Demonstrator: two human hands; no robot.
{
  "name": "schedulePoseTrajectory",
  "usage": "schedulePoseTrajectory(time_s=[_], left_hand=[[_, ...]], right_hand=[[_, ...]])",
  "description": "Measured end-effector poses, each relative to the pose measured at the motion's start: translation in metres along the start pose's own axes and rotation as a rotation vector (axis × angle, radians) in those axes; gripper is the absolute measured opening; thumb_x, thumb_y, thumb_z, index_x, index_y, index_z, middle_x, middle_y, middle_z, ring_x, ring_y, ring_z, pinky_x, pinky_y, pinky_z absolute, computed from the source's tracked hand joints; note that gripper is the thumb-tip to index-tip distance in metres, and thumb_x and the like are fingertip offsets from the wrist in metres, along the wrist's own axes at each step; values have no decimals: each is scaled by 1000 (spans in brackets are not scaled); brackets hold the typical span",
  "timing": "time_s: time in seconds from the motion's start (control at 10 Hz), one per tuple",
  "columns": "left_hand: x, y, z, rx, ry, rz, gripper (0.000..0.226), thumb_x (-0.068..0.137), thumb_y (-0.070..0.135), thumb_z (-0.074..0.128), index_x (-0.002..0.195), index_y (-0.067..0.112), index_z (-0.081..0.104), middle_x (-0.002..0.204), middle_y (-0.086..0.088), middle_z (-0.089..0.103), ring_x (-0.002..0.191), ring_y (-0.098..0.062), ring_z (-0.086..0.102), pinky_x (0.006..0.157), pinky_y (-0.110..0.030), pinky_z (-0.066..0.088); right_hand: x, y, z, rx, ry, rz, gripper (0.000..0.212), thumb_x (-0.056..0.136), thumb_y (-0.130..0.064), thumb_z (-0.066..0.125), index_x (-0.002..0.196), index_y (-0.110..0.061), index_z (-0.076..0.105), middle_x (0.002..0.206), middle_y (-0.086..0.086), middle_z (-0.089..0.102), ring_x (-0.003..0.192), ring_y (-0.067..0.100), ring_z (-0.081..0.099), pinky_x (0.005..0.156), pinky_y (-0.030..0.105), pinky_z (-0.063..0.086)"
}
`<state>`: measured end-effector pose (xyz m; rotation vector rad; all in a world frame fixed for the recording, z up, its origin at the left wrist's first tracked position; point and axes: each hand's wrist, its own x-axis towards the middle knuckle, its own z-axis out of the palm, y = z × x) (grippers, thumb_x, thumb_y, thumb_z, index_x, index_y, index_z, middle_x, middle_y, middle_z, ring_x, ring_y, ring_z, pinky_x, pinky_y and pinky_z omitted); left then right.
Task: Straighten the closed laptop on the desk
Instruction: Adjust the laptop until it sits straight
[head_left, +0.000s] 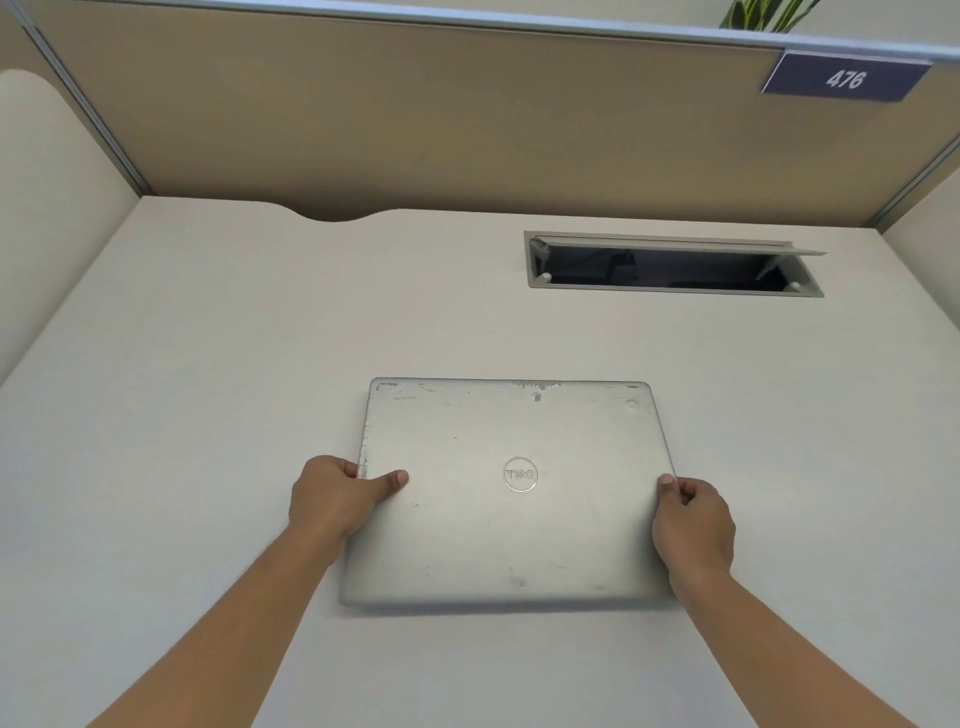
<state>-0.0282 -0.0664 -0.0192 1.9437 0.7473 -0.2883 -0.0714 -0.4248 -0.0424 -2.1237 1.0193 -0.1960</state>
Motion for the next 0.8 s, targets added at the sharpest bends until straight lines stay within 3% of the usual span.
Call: schedulePoseTrajectory(time_s=[0.2, 0.4, 0.5, 0.6, 0.7, 0.8], left_hand=[[-5, -4, 5, 108, 52, 36, 55, 53, 46, 88, 74, 17, 46, 75, -5, 49, 66, -24, 43, 64, -35, 36], [-13, -3, 8, 206, 134, 106, 55, 60, 48, 85, 64, 22, 36, 65, 1, 42, 60, -24, 39, 60, -35, 33], [-17, -2, 10, 211, 154, 107, 55, 62, 48, 84, 61, 26, 33, 63, 5, 43, 60, -22, 41, 63, -36, 40], [-22, -2, 11, 228, 156, 109, 50, 65, 50, 82, 66, 26, 37, 68, 9, 45, 64, -19, 45, 63, -36, 40], [-27, -5, 13, 253, 175, 174, 50, 69, 50, 78, 97, 14, 56, 93, 0, 56, 83, -24, 55, 69, -35, 43], [-42, -12, 24, 305, 304, 404, 58, 75, 42, 75, 120, 10, 55, 124, -10, 50, 113, -31, 51, 89, -40, 44]], right_hand=[[-5, 0, -4, 2, 13, -66, 24, 93, -31, 51, 90, -12, 66, 83, 5, 67, 79, 29, 57, 68, 36, 42], [-5, 1, -7, 7, 4, -105, 26, 91, -31, 56, 99, -9, 68, 96, 12, 66, 89, 31, 59, 75, 38, 47], [-6, 0, -10, 3, 8, -102, 26, 90, -30, 57, 98, -8, 68, 96, 12, 68, 83, 28, 57, 71, 34, 41], [-8, -4, -11, -21, -11, -94, 29, 90, -31, 57, 104, -6, 66, 102, 14, 67, 89, 31, 59, 74, 36, 44], [-13, -8, -15, -126, -40, -141, 35, 90, -32, 56, 113, -5, 61, 111, 17, 60, 101, 36, 56, 84, 43, 47], [-29, -9, -17, -276, 28, -464, 40, 87, -27, 60, 123, -11, 56, 124, 11, 58, 115, 31, 51, 93, 44, 43]])
